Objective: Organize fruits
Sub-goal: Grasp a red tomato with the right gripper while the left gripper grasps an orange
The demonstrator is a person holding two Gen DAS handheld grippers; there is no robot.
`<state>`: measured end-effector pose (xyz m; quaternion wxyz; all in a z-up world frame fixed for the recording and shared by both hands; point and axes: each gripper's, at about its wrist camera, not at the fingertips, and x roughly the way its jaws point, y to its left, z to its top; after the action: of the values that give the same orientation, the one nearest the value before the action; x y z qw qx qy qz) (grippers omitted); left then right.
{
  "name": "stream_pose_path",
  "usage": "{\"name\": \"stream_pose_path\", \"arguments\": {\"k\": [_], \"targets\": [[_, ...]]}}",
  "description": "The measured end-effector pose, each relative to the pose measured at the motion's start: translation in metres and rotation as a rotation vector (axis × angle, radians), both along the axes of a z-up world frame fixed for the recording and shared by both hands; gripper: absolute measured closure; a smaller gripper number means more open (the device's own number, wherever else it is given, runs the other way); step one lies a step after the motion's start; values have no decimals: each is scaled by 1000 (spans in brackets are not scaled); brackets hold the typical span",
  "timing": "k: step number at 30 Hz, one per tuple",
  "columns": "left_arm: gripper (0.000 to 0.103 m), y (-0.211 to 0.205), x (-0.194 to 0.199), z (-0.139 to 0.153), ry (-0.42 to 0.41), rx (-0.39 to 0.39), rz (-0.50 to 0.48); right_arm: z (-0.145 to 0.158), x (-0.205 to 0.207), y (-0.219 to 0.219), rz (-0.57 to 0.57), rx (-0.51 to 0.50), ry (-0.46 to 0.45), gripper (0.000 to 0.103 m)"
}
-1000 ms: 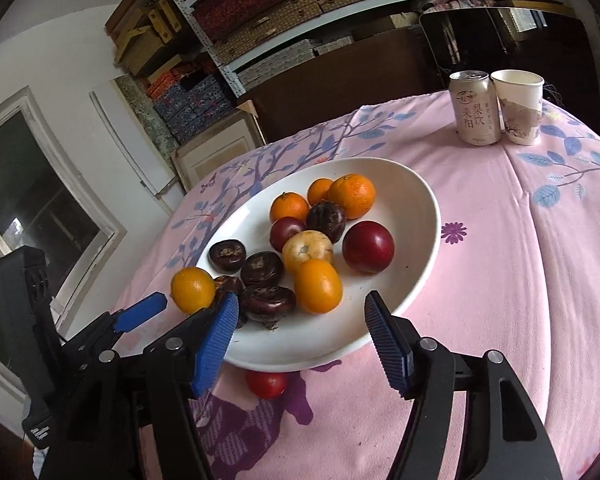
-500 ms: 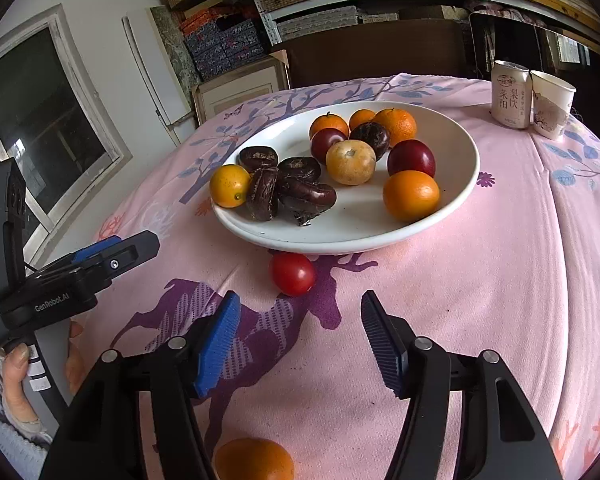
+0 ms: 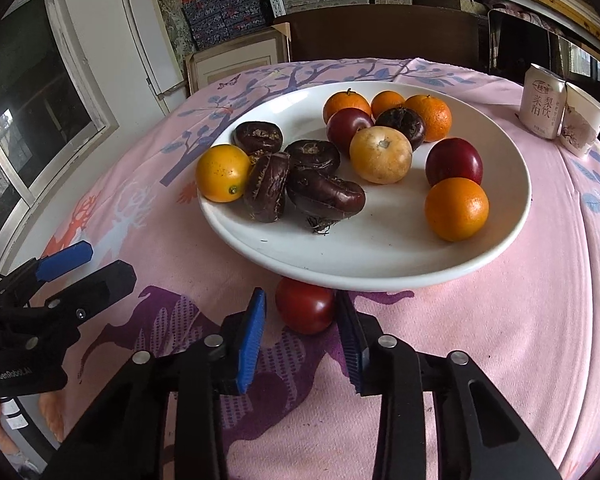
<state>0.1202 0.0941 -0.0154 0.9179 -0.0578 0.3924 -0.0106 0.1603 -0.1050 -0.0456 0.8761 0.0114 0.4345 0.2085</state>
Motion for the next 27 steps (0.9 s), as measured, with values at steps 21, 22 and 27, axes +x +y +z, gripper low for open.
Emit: {"name": "stream_pose_path", "arguments": {"k": [21,22,27], "targets": [[5,-89,-45,-4,-61,81,-382,15,-39,-123,-259,229,-50,74],[5,-100,-53,-5,-75,109,-420,15,-40,-125,-263,234,-51,74],[5,-144,-83,-9,-134,276,-558,15,-41,-126,-260,246,-56,74]]}}
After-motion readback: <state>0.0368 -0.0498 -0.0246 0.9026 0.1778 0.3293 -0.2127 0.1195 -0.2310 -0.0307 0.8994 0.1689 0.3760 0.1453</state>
